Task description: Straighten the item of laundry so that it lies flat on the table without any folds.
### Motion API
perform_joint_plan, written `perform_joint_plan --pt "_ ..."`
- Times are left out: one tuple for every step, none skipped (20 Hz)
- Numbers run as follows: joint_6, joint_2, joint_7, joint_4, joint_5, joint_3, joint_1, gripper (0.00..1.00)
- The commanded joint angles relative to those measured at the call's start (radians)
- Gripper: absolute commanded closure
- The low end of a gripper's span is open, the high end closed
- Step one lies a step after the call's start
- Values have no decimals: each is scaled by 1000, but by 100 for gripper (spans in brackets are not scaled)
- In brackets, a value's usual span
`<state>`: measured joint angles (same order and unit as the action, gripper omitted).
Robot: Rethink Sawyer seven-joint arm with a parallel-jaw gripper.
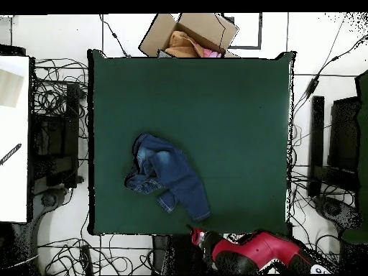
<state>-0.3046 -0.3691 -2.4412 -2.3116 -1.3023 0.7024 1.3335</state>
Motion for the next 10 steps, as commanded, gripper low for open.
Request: perform_joint_plan --pt "11 -43 78 126 -207 -87 -122 0" --pt "25 -57 33 127 -245 -94 -144 0" --pt "34 -68 -6 128 -274 -99 -163 0" --pt "42 -80 -45 129 -304 -103 -181 0" --pt "48 -87 -82 130 -335 -105 -194 0" --pt "48 -95 -125 128 -373 -101 -204 0" --pt "43 -97 -162 126 -403 -95 -208 0" --pt "35 -98 -190 123 -427 -89 -211 0" --pt "30 -96 -210 123 -442 -87 -213 0" --pt "24 -97 -219 122 -449 -88 -219 0"
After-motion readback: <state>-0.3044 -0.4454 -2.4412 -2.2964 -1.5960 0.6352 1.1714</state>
